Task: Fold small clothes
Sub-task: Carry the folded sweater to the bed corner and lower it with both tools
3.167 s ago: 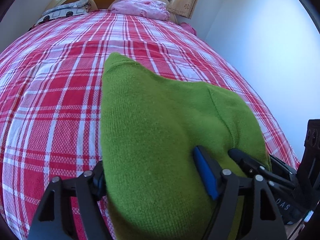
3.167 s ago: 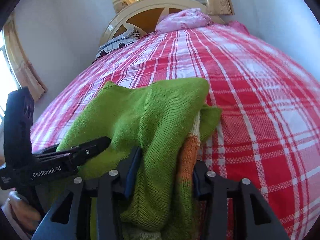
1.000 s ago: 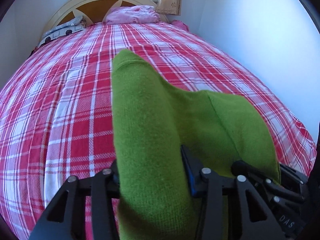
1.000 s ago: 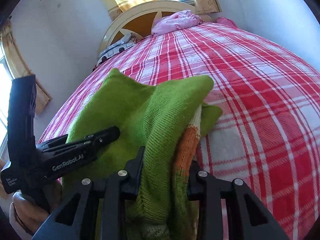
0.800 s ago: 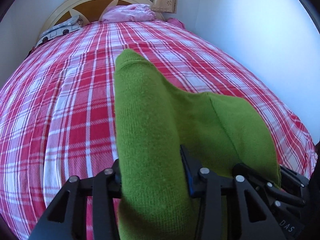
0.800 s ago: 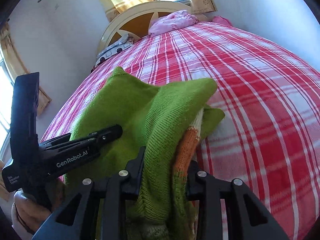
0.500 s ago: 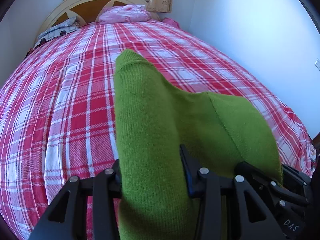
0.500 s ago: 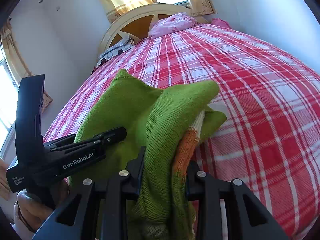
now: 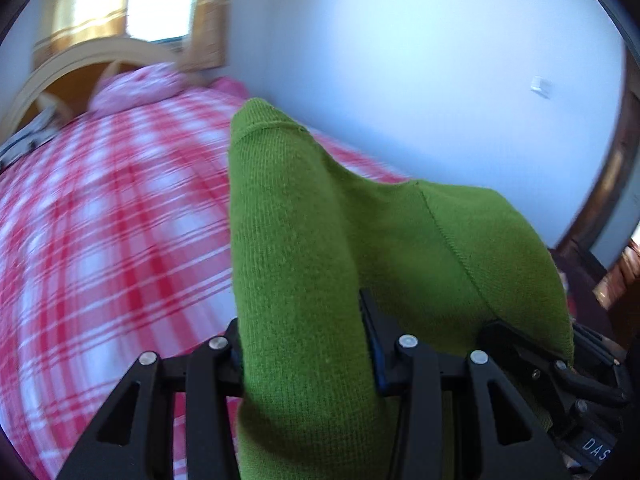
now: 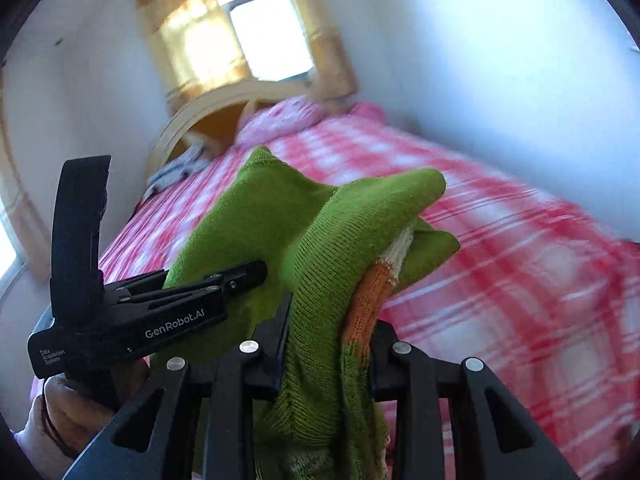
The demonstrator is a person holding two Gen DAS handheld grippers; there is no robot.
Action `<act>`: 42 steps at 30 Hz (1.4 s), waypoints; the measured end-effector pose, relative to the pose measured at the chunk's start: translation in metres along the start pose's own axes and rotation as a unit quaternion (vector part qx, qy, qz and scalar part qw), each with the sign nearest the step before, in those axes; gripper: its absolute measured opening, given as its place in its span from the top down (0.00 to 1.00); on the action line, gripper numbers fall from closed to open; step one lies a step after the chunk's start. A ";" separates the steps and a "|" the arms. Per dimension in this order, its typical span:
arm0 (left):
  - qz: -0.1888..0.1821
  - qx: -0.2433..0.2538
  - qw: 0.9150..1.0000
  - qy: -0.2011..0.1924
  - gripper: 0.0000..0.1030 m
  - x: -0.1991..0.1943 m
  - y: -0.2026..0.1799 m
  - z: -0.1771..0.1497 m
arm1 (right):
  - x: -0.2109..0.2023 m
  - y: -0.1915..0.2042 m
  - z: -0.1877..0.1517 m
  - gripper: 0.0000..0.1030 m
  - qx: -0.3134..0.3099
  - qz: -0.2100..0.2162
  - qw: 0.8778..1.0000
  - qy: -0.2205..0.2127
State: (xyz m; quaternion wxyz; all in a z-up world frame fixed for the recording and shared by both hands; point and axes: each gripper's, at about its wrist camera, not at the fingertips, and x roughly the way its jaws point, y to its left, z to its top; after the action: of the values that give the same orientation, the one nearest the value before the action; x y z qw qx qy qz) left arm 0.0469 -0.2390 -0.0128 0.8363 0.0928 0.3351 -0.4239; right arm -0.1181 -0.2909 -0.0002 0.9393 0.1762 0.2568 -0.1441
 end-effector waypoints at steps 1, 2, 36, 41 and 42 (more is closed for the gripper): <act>-0.014 0.008 1.000 -0.002 0.57 0.007 -0.015 0.006 | -0.007 -0.012 0.003 0.71 0.007 -0.011 1.000 -0.009; -0.025 0.014 1.000 -0.003 0.57 0.015 -0.028 0.011 | -0.013 -0.025 0.004 0.71 0.015 -0.022 0.999 -0.018; -0.088 -0.056 0.982 0.157 0.00 0.164 -0.077 0.006 | 0.009 -0.241 -0.039 0.44 0.252 -0.077 0.965 -0.011; -0.051 -0.007 0.994 0.098 0.00 0.116 -0.088 -0.005 | -0.016 -0.233 -0.052 0.44 0.243 -0.092 0.966 0.001; -0.036 0.011 0.996 0.081 0.00 0.104 -0.093 -0.008 | -0.022 -0.228 -0.056 0.44 0.235 -0.102 0.967 0.004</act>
State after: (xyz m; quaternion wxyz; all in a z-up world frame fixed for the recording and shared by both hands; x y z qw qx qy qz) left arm 0.0147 -0.3603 -0.0737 0.7896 0.1239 0.4005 -0.4480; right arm -0.2432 -0.4683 -0.0920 0.8506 0.3656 0.2365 -0.2949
